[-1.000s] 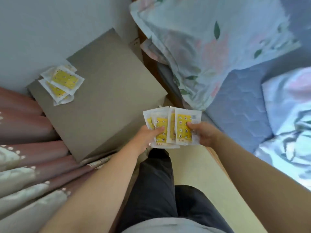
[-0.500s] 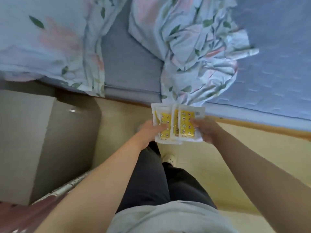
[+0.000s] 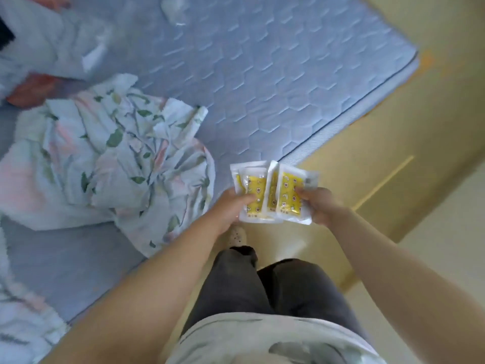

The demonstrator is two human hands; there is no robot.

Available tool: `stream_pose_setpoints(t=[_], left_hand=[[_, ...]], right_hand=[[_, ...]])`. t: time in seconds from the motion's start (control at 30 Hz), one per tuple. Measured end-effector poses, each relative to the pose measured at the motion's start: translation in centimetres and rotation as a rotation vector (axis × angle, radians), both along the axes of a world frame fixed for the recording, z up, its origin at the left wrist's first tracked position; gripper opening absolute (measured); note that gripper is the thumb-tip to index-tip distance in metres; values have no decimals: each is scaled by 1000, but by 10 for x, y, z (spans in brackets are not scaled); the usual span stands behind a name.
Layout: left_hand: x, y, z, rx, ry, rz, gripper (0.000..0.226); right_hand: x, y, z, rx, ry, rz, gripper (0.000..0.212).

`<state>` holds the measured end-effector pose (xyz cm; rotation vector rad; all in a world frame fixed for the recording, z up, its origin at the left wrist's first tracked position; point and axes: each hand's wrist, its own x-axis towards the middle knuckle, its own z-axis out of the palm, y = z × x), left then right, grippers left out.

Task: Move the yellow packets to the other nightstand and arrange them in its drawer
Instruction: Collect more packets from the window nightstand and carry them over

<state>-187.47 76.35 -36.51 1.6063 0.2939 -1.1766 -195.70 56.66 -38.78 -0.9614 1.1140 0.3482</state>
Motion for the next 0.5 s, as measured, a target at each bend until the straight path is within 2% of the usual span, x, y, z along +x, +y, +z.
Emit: stream_pose_setpoints(t=[0.1,0.2,0.33,0.5], left_hand=[[22,-78,9,32,-58,-184,15],[28,-157,7,47,-63,-324,31],[20,-272,8,18,-83,-490,30],[-5,-428,-1,-18,-65,-594,62]], right_hand=[[-9,-57,13,-16,-8,-152,26],[-33,-118,25,-4,-25,-328,29],[-70,-203,40,-6,-107,-513,27],[-110,-337,41,-42,-83,-630,20]])
